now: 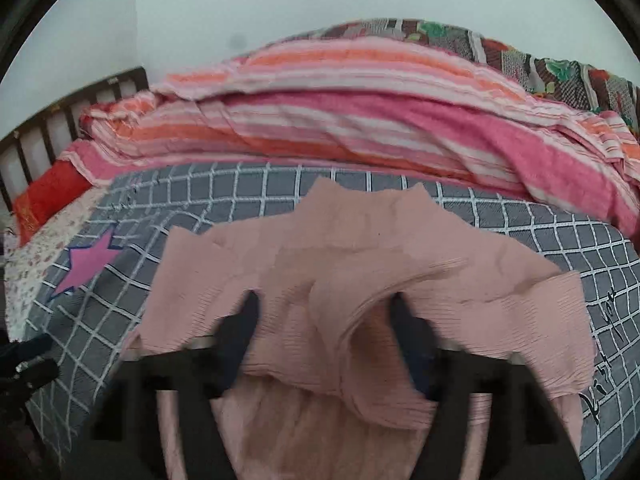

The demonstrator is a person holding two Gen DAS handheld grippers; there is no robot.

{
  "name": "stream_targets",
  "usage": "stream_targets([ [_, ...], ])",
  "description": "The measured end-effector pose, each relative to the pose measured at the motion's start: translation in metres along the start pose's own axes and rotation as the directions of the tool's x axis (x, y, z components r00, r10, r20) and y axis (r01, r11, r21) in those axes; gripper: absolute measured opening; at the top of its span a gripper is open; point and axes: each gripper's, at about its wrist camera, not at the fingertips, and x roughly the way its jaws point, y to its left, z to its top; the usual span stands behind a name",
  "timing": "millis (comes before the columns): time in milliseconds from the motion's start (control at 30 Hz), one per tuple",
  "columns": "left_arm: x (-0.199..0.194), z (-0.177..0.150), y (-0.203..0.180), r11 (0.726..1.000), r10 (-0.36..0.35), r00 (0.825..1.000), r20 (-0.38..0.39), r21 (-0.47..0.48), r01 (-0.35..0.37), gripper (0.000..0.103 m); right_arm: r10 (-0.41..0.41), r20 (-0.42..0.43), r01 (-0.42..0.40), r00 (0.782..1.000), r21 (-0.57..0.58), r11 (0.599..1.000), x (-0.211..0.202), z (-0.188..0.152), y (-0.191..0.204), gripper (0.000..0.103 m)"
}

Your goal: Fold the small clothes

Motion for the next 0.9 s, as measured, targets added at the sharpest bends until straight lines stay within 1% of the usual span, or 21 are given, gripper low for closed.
stream_targets([
  [33,0.001,-0.001,-0.005,1.000,-0.015,1.000,-0.005,0.004,0.015,0.079,0.007,0.012,-0.007,1.000,-0.004,1.000,-0.005,-0.001,-0.001,0.071],
  [133,0.005,-0.003,-0.021,0.999,-0.034,0.999,-0.028,0.026,0.035,0.079,0.046,0.018,-0.046,0.999,-0.014,0.999,-0.028,-0.006,-0.015,0.078],
  [200,0.009,-0.003,-0.034,0.998,-0.038,0.999,-0.038,0.048,0.039,0.079,0.051,0.022,-0.051,0.998,-0.018,0.999,-0.044,-0.013,-0.030,0.078],
  [267,0.014,-0.002,-0.052,0.996,-0.046,0.998,-0.045,0.074,0.049,0.079,0.028,0.033,-0.028,0.999,-0.017,0.999,-0.057,-0.022,-0.050,0.078],
  [367,0.020,0.000,-0.075,0.993,-0.068,0.996,-0.058,0.096,0.074,0.079,-0.068,0.038,0.068,0.997,-0.001,0.998,-0.073,-0.042,-0.088,0.078],
  [433,0.029,0.003,-0.100,0.989,-0.072,0.994,-0.076,0.127,0.082,0.079,-0.118,0.027,0.117,0.993,0.029,0.993,-0.079,-0.059,-0.116,0.078],
  [467,0.033,0.005,-0.111,0.986,-0.069,0.994,-0.082,0.145,0.080,0.079,-0.130,0.015,0.130,0.991,0.046,0.991,-0.080,-0.066,-0.127,0.078],
  [533,0.044,0.011,-0.144,0.976,-0.075,0.993,-0.086,0.198,0.091,0.079,-0.125,-0.011,0.126,0.992,0.082,0.989,-0.078,-0.080,-0.147,0.078],
  [600,0.052,0.015,-0.166,0.968,-0.056,0.995,-0.082,0.241,0.075,0.079,-0.095,-0.037,0.099,0.995,0.119,0.988,-0.075,-0.090,-0.160,0.078],
  [633,0.057,0.019,-0.180,0.964,-0.039,0.997,-0.069,0.261,0.056,0.079,-0.088,-0.033,0.092,0.996,0.149,0.985,-0.074,-0.096,-0.166,0.078],
  [700,0.067,0.025,-0.198,0.960,-0.025,0.998,-0.058,0.276,0.040,0.079,-0.094,-0.025,0.097,0.995,0.178,0.979,-0.069,-0.106,-0.171,0.078],
  [767,0.082,0.031,-0.215,0.956,-0.015,0.998,-0.064,0.291,0.033,0.079,-0.099,-0.015,0.100,0.995,0.192,0.976,-0.064,-0.115,-0.173,0.078],
  [833,0.099,0.038,-0.230,0.949,0.023,0.998,-0.057,0.315,-0.004,0.079,-0.106,0.005,0.103,0.994,0.195,0.975,-0.066,-0.115,-0.171,0.078],
  [900,0.111,0.044,-0.238,0.949,0.049,0.998,-0.029,0.313,-0.038,0.079,-0.127,-0.003,0.125,0.992,0.188,0.974,-0.065,-0.116,-0.169,0.078],
])
